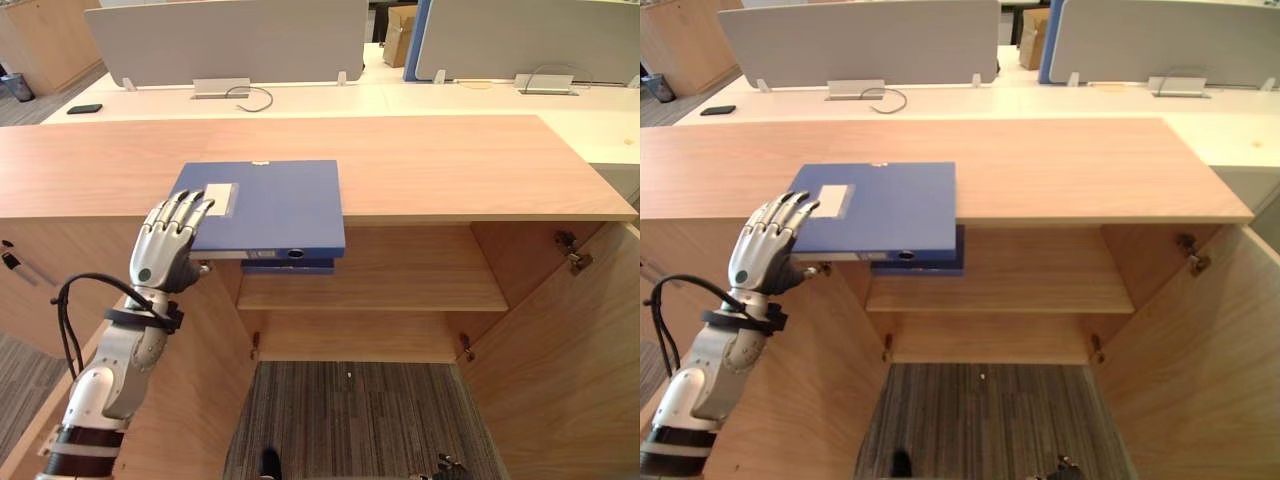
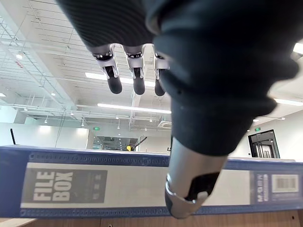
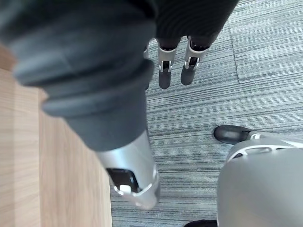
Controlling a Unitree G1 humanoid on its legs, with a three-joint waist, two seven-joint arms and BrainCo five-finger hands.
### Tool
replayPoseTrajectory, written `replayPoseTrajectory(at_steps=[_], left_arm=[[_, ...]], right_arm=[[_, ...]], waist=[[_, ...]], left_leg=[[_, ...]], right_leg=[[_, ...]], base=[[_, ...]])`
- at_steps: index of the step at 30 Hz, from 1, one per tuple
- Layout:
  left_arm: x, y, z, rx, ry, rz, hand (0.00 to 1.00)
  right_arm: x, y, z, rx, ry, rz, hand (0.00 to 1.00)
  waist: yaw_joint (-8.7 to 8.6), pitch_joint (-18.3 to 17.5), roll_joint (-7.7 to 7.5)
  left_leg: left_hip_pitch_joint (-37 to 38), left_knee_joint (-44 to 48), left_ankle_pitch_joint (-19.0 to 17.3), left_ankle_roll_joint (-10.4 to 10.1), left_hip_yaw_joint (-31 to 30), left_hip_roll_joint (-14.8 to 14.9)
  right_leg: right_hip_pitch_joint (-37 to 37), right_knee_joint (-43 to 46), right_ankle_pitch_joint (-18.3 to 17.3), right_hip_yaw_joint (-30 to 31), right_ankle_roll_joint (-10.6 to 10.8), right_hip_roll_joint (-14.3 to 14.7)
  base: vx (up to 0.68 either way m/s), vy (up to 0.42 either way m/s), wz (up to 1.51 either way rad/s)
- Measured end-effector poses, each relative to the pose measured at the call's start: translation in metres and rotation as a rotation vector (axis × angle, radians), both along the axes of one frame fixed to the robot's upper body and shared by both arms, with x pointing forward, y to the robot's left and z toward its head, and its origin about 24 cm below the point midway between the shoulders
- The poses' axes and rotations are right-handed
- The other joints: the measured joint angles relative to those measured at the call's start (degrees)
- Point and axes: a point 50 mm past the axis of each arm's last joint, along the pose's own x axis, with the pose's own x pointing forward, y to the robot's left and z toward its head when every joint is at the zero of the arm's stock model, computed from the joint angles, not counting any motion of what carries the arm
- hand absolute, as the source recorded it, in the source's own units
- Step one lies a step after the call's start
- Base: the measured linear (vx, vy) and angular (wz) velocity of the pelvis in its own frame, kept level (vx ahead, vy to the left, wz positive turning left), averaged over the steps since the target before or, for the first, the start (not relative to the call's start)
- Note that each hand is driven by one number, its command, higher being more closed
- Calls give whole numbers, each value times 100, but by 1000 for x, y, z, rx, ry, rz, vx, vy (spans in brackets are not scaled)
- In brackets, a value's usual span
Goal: Walk over to the cabinet, pick up the folder, carry it to the office cabinet, place the folder inside the office cabinet, then close the office cabinet door
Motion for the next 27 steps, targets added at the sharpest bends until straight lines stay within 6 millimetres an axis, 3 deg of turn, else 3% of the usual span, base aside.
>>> replayPoseTrajectory(at_steps=[12, 18, 27], left_arm=[[27, -6, -1, 41, 22, 6, 0], [32, -11, -15, 60, 83, -5, 0], [34, -9, -32, 65, 166, 7, 0]], right_arm=[[-2, 0, 0, 0, 6, -3, 0], [0, 0, 0, 0, 0, -3, 0], [0, 0, 0, -3, 1, -5, 0]], waist=[[-109, -7, -35], [-165, -66, -129], [-206, -64, -134]], left_leg=[[119, -3, -94, -31, 13, -14], [123, -1, -108, -40, 34, -20], [192, -2, -141, -49, 80, -22]], right_leg=[[111, -43, -31, 31, -51, -18], [115, -70, -36, 48, -60, -22], [156, -81, -45, 84, -76, -35]], base=[[2, 0, -1], [0, 0, 0], [-2, 12, -3]])
